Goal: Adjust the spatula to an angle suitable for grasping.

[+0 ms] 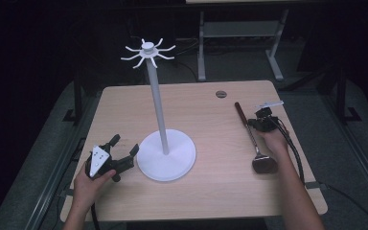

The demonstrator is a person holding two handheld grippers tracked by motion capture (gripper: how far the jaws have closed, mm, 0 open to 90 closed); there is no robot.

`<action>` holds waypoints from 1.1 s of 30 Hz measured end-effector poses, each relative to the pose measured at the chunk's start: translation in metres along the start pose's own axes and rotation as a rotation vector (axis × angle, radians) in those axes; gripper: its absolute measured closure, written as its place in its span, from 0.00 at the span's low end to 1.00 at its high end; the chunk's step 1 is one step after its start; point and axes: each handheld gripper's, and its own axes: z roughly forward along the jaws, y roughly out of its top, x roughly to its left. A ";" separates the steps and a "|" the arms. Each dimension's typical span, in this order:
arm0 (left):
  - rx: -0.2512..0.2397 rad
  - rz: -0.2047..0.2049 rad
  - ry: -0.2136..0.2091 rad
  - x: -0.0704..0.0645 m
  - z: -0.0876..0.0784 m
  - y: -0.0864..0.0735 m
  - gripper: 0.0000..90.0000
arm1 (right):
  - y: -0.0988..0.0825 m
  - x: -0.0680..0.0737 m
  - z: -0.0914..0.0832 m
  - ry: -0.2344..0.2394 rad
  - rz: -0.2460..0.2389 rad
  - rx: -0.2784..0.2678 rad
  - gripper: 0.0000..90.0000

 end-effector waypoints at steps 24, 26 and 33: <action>0.000 -0.001 0.001 0.000 0.000 0.000 0.16 | 0.005 0.023 0.002 0.093 -0.065 0.013 1.00; 0.000 0.000 0.001 0.000 0.000 0.000 0.16 | 0.005 0.025 0.002 0.100 -0.069 0.014 1.00; 0.007 0.007 0.002 0.000 0.000 0.000 0.16 | 0.007 0.034 0.004 0.133 -0.091 0.020 1.00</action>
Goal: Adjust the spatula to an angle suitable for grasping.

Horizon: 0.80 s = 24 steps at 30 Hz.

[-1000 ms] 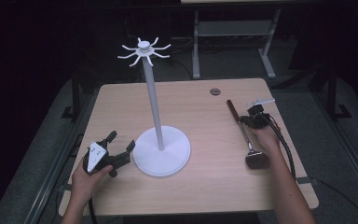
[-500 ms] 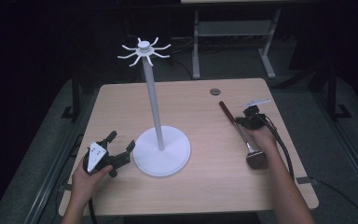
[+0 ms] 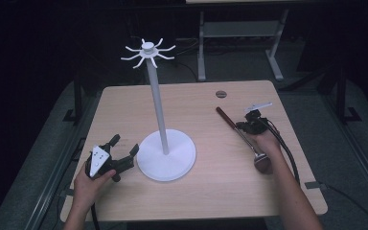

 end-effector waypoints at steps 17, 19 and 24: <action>-0.007 -0.008 0.002 -0.001 0.000 0.000 0.16 | 0.004 0.023 0.006 0.092 -0.070 0.016 1.00; 0.000 -0.001 0.003 0.000 0.000 0.000 0.16 | 0.004 0.025 0.006 0.109 -0.085 0.025 1.00; -0.003 0.001 0.003 0.000 0.000 0.000 0.16 | 0.005 0.031 0.007 0.145 -0.114 0.031 1.00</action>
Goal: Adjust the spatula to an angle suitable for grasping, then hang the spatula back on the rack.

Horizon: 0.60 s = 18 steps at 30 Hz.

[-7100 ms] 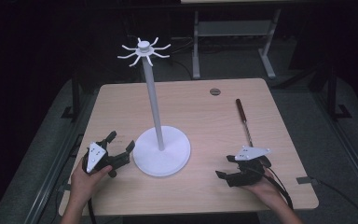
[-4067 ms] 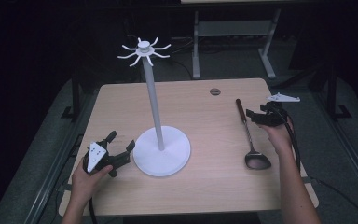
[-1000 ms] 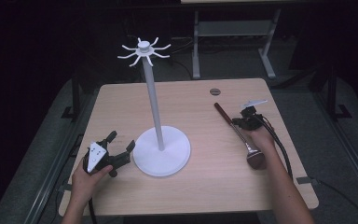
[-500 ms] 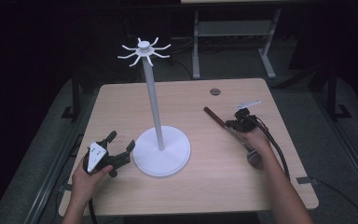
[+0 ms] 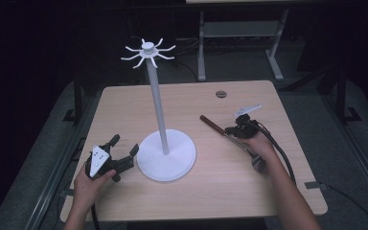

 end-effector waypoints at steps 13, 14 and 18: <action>0.001 0.000 -0.001 0.000 0.000 0.000 0.16 | 0.007 -0.003 -0.018 -0.014 0.033 -0.051 0.93; 0.001 -0.001 -0.001 0.000 0.000 0.000 0.16 | 0.008 -0.003 -0.020 -0.005 0.030 -0.045 0.90; 0.003 0.001 0.001 0.000 0.000 0.000 0.16 | 0.013 -0.002 -0.026 0.017 0.053 -0.028 0.78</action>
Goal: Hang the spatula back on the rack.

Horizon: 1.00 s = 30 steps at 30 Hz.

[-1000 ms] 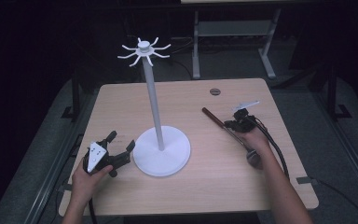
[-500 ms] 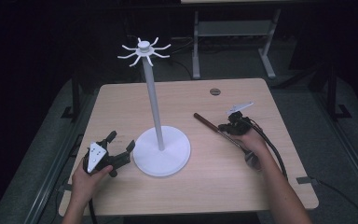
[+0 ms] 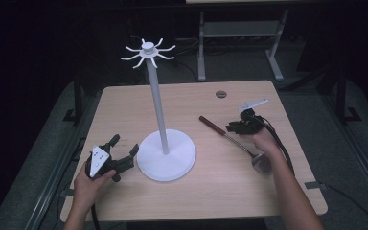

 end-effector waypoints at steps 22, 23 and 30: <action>-0.002 0.000 -0.005 0.000 0.000 0.000 0.16 | 0.056 0.017 0.026 -0.030 -0.114 0.282 0.69; -0.002 0.000 -0.005 0.000 0.000 0.000 0.16 | 0.056 0.017 0.026 -0.030 -0.114 0.282 0.69; -0.004 0.000 -0.009 0.000 0.000 0.000 0.16 | 0.070 0.023 0.054 -0.055 -0.159 0.454 0.69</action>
